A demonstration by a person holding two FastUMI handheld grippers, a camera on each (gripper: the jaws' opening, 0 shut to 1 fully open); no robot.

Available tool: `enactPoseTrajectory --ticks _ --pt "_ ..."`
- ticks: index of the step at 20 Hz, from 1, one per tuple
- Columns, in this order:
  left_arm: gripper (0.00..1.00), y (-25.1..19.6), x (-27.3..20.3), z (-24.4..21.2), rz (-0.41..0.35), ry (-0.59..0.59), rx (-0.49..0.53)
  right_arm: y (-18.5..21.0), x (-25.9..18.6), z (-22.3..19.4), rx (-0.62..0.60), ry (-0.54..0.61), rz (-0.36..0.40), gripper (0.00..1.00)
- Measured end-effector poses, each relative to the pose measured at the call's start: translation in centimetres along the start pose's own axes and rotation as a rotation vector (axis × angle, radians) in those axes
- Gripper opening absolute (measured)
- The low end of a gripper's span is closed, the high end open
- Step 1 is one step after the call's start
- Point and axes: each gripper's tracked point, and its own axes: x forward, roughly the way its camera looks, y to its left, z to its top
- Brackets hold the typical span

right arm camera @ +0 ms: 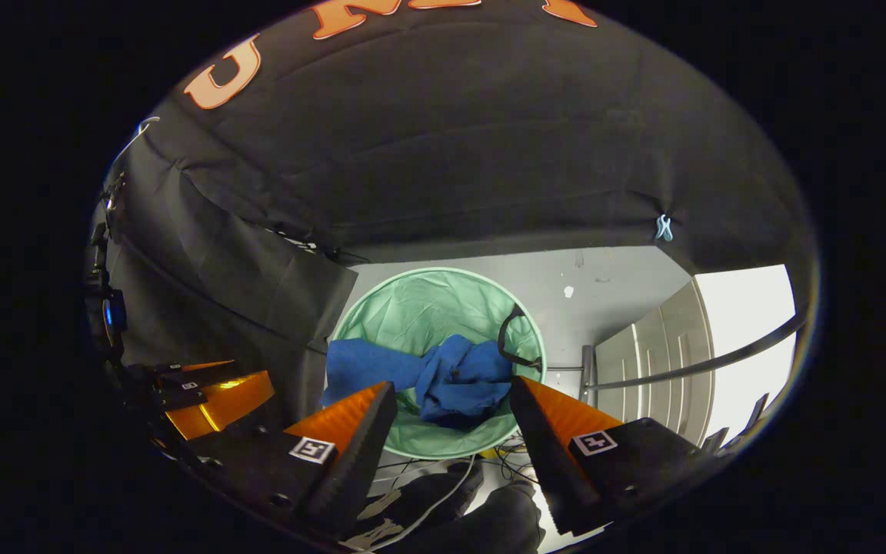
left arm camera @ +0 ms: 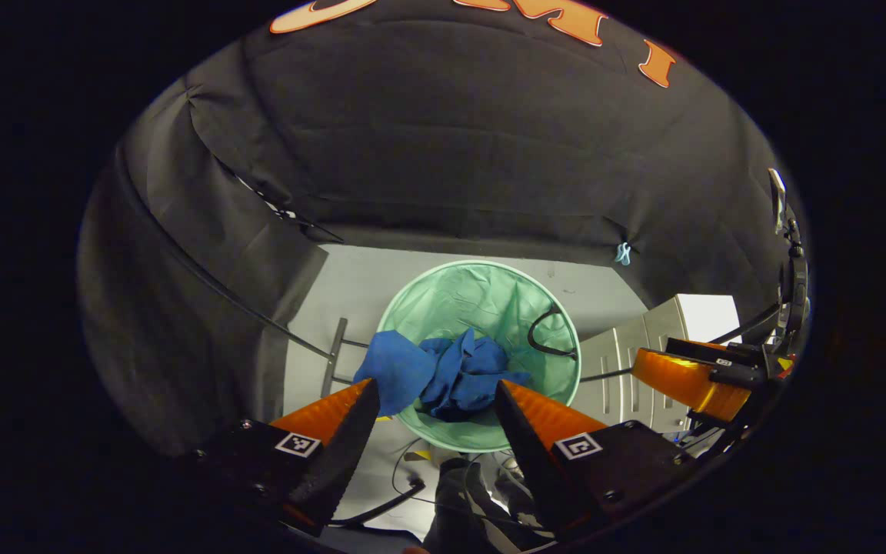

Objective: Grasp the clothes on the hanger with both hands and then place them into the laundry hamper below.

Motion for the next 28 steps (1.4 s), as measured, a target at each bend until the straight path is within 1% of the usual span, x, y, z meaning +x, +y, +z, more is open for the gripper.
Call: enactPoseTrajectory --ticks 1,2,3,6,10,12,18,24,28 --pt "0.98 -0.1 -0.4 0.2 0.006 -0.015 -0.001 -0.3 -0.3 0.4 -0.005 -0.017 -0.007 0.88" --pt "0.98 -0.6 -0.8 0.7 0.005 -0.027 -0.009 -0.5 -0.9 0.6 -0.008 -0.033 -0.009 0.98" --pt "0.98 -1.5 -1.5 0.7 -0.006 -0.039 -0.023 -0.6 -1.6 0.8 -0.013 -0.046 -0.008 0.99" --pt "0.97 -3.5 -3.1 1.4 -0.026 -0.066 -0.05 -1.2 -4.8 1.6 -0.035 -0.097 -0.012 0.99" --pt "0.97 -5.7 -5.6 1.9 -0.031 -0.119 -0.025 -3.4 -7.5 2.2 -0.053 -0.161 -0.025 0.99" --pt "0.97 -6.6 -7.3 2.5 -0.029 -0.158 -0.016 -3.9 -9.3 2.7 -0.058 -0.204 -0.021 0.99" --pt "0.97 -8.8 -14.6 4.5 -0.009 -0.327 -0.022 -4.6 -16.9 4.0 -0.085 -0.359 0.005 0.99" --pt "0.97 -10.9 -22.6 4.3 0.022 -0.476 -0.037 -5.1 -25.6 4.7 -0.115 -0.513 0.052 0.98" --pt "0.96 -11.7 -26.9 4.7 0.072 -0.568 -0.013 -6.1 -30.6 5.4 -0.123 -0.596 0.075 0.98"
